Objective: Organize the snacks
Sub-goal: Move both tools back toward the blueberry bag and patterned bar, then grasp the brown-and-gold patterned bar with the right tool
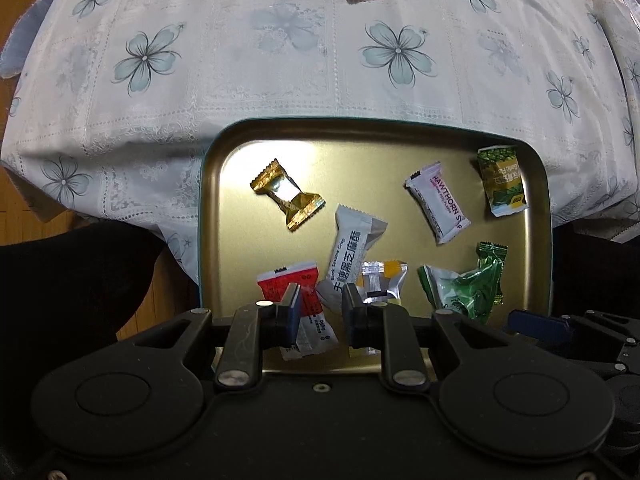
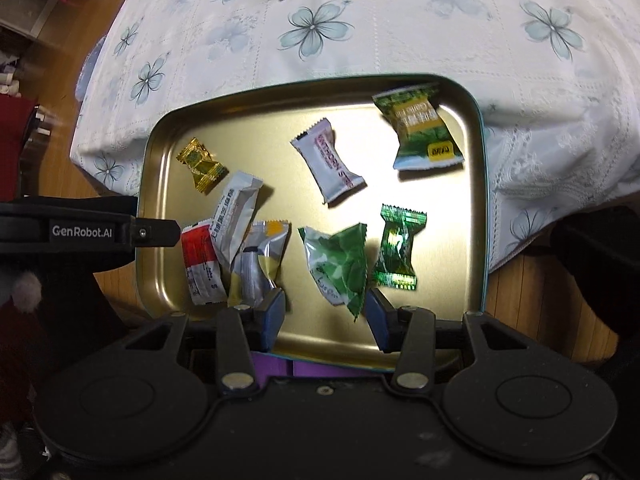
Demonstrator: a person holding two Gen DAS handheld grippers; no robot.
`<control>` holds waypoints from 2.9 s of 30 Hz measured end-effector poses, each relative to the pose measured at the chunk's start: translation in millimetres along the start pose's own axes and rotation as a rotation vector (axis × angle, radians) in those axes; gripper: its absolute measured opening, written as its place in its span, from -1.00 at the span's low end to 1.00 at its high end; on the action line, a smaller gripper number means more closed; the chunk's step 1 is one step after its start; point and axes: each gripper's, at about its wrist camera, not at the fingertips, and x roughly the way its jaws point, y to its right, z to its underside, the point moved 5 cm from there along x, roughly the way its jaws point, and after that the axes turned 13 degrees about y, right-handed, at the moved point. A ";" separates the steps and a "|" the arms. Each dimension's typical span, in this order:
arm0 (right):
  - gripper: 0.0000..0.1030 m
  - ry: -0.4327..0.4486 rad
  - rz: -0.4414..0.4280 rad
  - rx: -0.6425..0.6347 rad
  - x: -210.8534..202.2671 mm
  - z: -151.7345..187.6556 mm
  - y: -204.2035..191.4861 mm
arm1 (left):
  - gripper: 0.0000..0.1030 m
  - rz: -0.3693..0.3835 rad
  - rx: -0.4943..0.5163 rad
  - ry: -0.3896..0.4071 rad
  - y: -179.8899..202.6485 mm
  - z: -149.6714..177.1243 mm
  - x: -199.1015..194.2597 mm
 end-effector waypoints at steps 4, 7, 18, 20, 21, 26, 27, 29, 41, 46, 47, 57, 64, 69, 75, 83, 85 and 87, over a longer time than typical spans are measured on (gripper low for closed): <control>-0.08 0.009 0.009 -0.024 -1.3 -22.9 -2.0 | -0.41 -0.023 0.012 0.024 -4.5 -19.0 -3.2; -0.07 0.028 0.020 -0.029 -3.0 -44.8 0.4 | -0.41 -0.029 0.014 0.040 -6.8 -33.5 -3.5; -0.06 0.095 0.081 -0.008 14.1 -134.0 8.4 | -0.41 -0.042 -0.095 0.111 -26.9 -101.0 15.5; -0.06 0.102 0.087 0.000 20.7 -149.9 7.1 | -0.41 -0.053 -0.117 0.132 -31.9 -114.0 20.5; -0.06 0.106 0.090 0.005 23.6 -157.6 6.9 | -0.41 -0.056 -0.125 0.142 -34.3 -120.2 23.3; -0.06 0.125 0.119 -0.005 40.6 -192.0 -0.4 | -0.41 -0.085 -0.196 0.168 -51.2 -149.4 43.8; -0.06 0.130 0.125 -0.007 44.5 -198.8 -2.4 | -0.41 -0.090 -0.210 0.171 -54.8 -153.8 48.0; -0.06 0.141 0.130 -0.014 52.5 -211.5 -8.2 | -0.41 -0.100 -0.232 0.170 -61.3 -159.5 55.6; 0.01 0.237 0.128 -0.066 110.4 -264.0 -38.6 | -0.40 -0.119 -0.215 0.142 -68.0 -178.2 73.9; 0.02 0.243 0.124 -0.062 127.9 -276.2 -42.3 | -0.40 -0.113 -0.254 0.150 -76.9 -184.1 69.7; 0.02 0.247 0.122 -0.061 130.0 -278.3 -42.9 | -0.40 -0.111 -0.267 0.152 -79.3 -184.8 68.4; 0.08 0.271 0.109 -0.072 151.1 -291.6 -53.7 | -0.40 -0.071 -0.320 0.172 -86.8 -189.3 58.8; 0.09 0.281 0.138 -0.104 164.0 -294.5 -57.2 | -0.40 -0.047 -0.348 0.175 -89.8 -192.0 56.3; 0.07 0.297 0.144 -0.143 166.4 -295.4 -61.4 | -0.40 -0.040 -0.348 0.175 -89.6 -192.6 56.1; -0.30 0.305 0.143 -0.183 161.4 -290.5 -56.9 | -0.40 -0.049 -0.353 0.162 -90.1 -192.6 61.1; -0.31 0.318 0.137 -0.096 128.4 -276.1 -18.6 | -0.40 -0.067 -0.332 0.140 -82.0 -192.0 71.1; -0.31 0.313 0.151 -0.068 121.1 -270.5 -5.6 | -0.40 -0.070 -0.326 0.130 -79.1 -191.7 75.1; -0.31 0.312 0.159 -0.033 114.4 -265.0 9.0 | -0.40 -0.073 -0.319 0.119 -75.6 -190.9 79.4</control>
